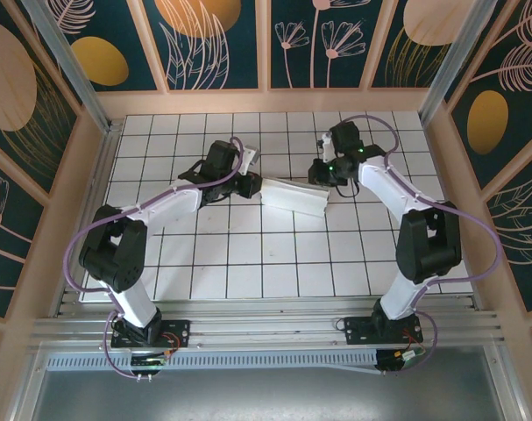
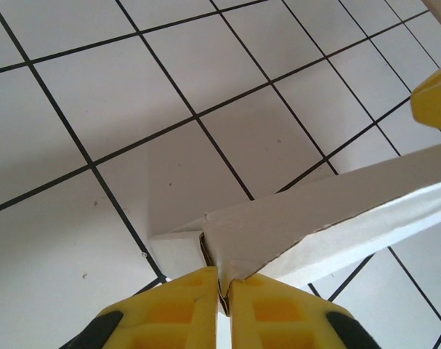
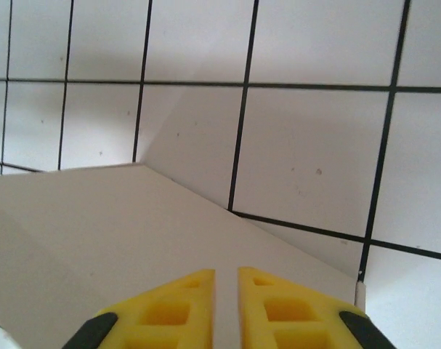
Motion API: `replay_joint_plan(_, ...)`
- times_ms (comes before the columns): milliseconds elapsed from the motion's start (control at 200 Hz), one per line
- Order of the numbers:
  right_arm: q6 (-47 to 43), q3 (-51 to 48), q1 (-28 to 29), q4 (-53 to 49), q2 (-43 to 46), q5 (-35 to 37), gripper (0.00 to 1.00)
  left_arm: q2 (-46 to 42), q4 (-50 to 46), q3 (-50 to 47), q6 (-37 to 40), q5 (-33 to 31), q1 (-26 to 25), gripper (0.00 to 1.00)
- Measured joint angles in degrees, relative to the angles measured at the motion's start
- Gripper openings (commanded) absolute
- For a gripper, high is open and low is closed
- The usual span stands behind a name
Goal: Fold the paper box
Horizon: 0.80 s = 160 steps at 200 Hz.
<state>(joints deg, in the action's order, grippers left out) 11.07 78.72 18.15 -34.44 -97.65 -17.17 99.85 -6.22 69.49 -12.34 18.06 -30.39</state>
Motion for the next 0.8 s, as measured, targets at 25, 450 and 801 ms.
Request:
replay_joint_plan(25,0.0,0.1,-0.2,0.0,0.1,-0.2,0.24,0.4,0.0,0.4,0.0,0.1,0.0,0.1)
replay_joint_plan(450,-3.7,1.8,-2.0,-0.4,4.3,-3.9,0.12,3.3,-1.7,4.5,0.1,0.7,0.0,0.08)
replay_joint_plan(801,-5.3,1.8,0.6,-1.6,3.7,-6.5,0.29,3.8,-2.2,5.2,0.3,1.0,0.0,0.08)
